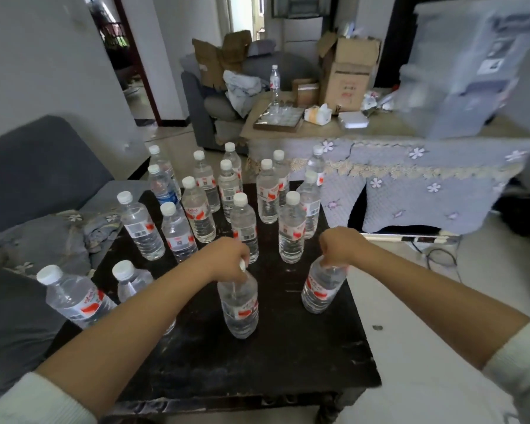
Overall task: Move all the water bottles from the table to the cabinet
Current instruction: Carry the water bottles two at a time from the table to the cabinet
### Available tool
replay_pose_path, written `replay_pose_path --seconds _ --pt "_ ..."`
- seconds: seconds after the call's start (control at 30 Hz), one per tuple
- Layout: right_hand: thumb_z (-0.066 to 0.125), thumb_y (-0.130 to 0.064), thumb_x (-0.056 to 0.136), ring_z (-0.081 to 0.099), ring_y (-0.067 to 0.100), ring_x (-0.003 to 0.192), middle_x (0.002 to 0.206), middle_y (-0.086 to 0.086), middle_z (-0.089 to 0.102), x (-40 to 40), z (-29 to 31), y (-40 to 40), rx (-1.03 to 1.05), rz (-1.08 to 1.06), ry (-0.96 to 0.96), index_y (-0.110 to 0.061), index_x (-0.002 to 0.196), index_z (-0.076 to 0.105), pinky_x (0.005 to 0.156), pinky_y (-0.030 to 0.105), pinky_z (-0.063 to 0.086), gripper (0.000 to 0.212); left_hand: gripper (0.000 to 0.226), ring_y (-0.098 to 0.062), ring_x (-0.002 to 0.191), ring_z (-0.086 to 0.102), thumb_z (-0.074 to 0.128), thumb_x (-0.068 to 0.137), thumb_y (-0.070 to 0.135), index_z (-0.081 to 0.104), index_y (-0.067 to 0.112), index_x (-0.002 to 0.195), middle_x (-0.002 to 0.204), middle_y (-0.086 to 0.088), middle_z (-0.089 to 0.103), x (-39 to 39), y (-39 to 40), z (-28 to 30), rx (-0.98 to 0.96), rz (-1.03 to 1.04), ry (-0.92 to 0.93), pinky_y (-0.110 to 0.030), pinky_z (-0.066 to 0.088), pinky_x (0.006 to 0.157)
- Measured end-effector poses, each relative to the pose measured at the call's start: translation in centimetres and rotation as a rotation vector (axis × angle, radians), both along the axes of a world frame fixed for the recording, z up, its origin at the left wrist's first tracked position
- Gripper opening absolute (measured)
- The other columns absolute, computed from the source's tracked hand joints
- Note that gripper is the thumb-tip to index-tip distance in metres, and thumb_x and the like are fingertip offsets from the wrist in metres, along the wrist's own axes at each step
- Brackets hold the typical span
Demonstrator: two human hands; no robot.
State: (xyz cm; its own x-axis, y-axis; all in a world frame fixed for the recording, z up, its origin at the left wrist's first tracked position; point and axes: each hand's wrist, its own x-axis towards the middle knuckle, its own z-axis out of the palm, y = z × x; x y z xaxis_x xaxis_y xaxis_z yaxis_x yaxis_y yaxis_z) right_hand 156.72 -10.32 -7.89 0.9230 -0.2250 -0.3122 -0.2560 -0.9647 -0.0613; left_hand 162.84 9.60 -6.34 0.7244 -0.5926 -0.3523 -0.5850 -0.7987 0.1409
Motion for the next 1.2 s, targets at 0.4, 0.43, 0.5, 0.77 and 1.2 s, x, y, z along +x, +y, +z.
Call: replay_pose_path --seconds 0.4,0.43,0.5,0.77,1.2 --pt "0.065 -0.022 0.080 0.055 0.021 0.092 0.101 0.007 0.057 -16.4 1.4 -4.3 0.084 -0.637 -0.117 -0.008 0.111 0.061 0.061 0.024 0.038 0.034 0.028 -0.020 0.097 0.052 0.067 0.078 0.022 0.063 0.011 0.103 0.090 0.001 0.042 -5.7 -13.3 -1.2 -0.124 -0.666 -0.060 -0.025 0.035 0.074" --pt "0.065 -0.022 0.080 0.056 0.023 0.099 0.102 0.007 0.057 -17.9 1.4 -4.7 0.077 -0.675 -0.130 -0.010 0.110 0.061 0.066 0.024 0.038 0.033 0.029 -0.019 0.093 0.049 0.067 0.078 0.022 0.063 0.011 0.105 0.092 0.000 0.044 -6.6 -14.2 -1.2 -0.120 -0.696 -0.058 -0.025 0.036 0.073" --pt "0.065 -0.021 0.079 0.056 0.026 0.108 0.112 0.009 0.060 -22.0 1.7 -5.2 0.059 -0.784 -0.141 -0.010 0.109 0.062 0.075 0.029 0.042 0.032 0.028 -0.019 0.089 0.048 0.066 0.079 0.018 0.063 0.010 0.105 0.094 -0.003 0.049 -9.4 -17.0 -1.0 -0.140 -0.793 -0.029 -0.024 0.039 0.065" --pt "0.066 -0.023 0.081 0.047 0.017 0.089 0.110 0.007 0.060 -38.9 1.5 -6.5 0.062 -1.175 -0.160 -0.009 0.107 0.061 0.076 0.026 0.041 0.031 0.026 -0.016 0.082 0.045 0.066 0.077 0.012 0.064 0.011 0.103 0.068 0.007 0.040 -24.5 -26.1 -1.4 -0.186 -1.113 0.075 -0.018 0.029 0.050" --pt "0.065 -0.023 0.081 0.046 0.016 0.087 0.092 0.000 0.049 -67.2 2.1 -9.5 0.096 -1.541 -0.164 -0.009 0.101 0.061 0.076 0.025 0.042 0.025 0.014 -0.017 0.075 0.046 0.065 0.080 0.010 0.054 0.016 0.084 0.093 0.001 0.043 -55.4 -37.4 -1.5 -0.095 -1.459 0.149 -0.021 0.030 0.050"
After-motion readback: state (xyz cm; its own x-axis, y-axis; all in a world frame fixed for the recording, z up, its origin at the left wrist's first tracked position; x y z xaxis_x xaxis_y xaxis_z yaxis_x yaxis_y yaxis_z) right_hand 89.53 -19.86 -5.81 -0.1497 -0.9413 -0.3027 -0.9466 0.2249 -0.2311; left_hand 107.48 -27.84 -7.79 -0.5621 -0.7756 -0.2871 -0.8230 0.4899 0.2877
